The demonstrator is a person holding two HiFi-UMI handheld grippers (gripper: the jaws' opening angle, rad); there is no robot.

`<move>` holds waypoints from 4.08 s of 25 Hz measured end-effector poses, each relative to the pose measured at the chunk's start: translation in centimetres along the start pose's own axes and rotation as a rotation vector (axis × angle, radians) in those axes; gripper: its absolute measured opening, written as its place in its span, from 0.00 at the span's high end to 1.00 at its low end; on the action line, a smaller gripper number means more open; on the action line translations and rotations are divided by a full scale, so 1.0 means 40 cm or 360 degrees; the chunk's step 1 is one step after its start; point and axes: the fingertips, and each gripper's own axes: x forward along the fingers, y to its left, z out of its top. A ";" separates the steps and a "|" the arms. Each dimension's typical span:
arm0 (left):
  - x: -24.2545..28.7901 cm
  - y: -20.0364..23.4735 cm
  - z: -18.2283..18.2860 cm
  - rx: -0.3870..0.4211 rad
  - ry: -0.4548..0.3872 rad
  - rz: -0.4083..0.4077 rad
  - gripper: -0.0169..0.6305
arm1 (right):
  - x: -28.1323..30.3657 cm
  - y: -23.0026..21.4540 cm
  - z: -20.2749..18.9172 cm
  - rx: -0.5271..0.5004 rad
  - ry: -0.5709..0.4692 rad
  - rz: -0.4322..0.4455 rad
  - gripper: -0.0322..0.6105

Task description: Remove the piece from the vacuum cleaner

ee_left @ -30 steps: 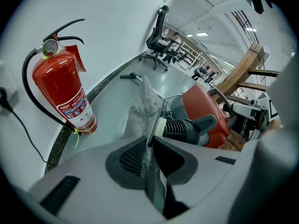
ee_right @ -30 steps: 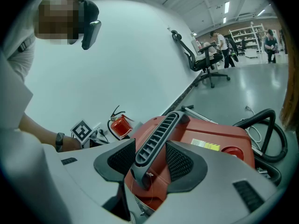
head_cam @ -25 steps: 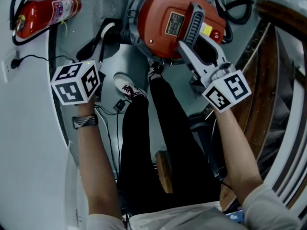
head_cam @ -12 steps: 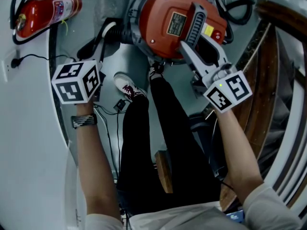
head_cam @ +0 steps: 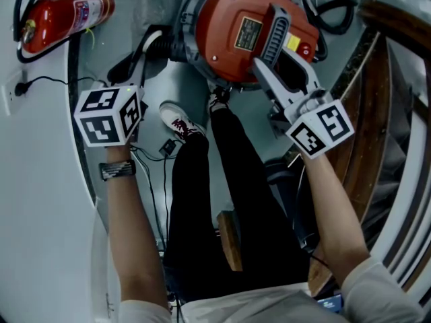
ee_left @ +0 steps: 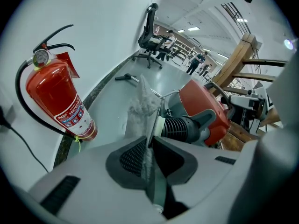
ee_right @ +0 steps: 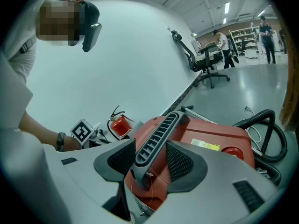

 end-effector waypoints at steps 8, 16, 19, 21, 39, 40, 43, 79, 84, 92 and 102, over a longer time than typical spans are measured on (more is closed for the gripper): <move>-0.001 0.001 0.007 0.0108 -0.0017 -0.0032 0.91 | -0.001 -0.001 0.001 -0.0003 -0.0004 -0.0006 0.63; 0.000 0.044 0.023 0.0149 -0.0014 0.0047 0.93 | 0.002 0.000 0.000 0.0002 -0.0003 -0.0003 0.63; -0.002 0.042 0.028 0.0171 -0.0010 0.0042 0.93 | -0.001 -0.002 0.001 -0.0003 -0.0003 -0.0009 0.63; -0.006 0.044 0.029 0.0172 -0.0008 0.0042 0.93 | -0.001 -0.001 -0.001 0.0000 -0.0002 -0.0009 0.63; -0.113 0.066 0.040 0.0296 -0.0095 0.0085 0.93 | 0.003 -0.003 0.007 0.0032 -0.0012 -0.0026 0.63; -0.131 0.067 0.041 0.0309 -0.0094 0.0090 0.93 | 0.004 -0.002 0.010 0.0037 0.0005 -0.0029 0.63; -0.184 0.072 0.050 0.0360 -0.0089 0.0107 0.93 | 0.005 -0.003 0.011 0.0038 0.0057 -0.0073 0.63; -0.647 -0.064 0.141 0.0223 -0.0337 0.0157 0.93 | -0.327 0.364 0.235 -0.0357 0.0052 -0.0279 0.88; -0.758 -0.122 0.179 0.0260 -0.0358 0.0131 0.93 | -0.371 0.466 0.337 -0.0392 -0.0030 -0.0215 0.89; -0.923 -0.235 0.240 0.0284 -0.0457 0.0057 0.93 | -0.469 0.581 0.461 -0.0441 -0.0099 -0.0191 0.90; -1.093 -0.343 0.294 0.0322 -0.0577 -0.0018 0.93 | -0.595 0.688 0.617 -0.0558 -0.0252 -0.0152 0.91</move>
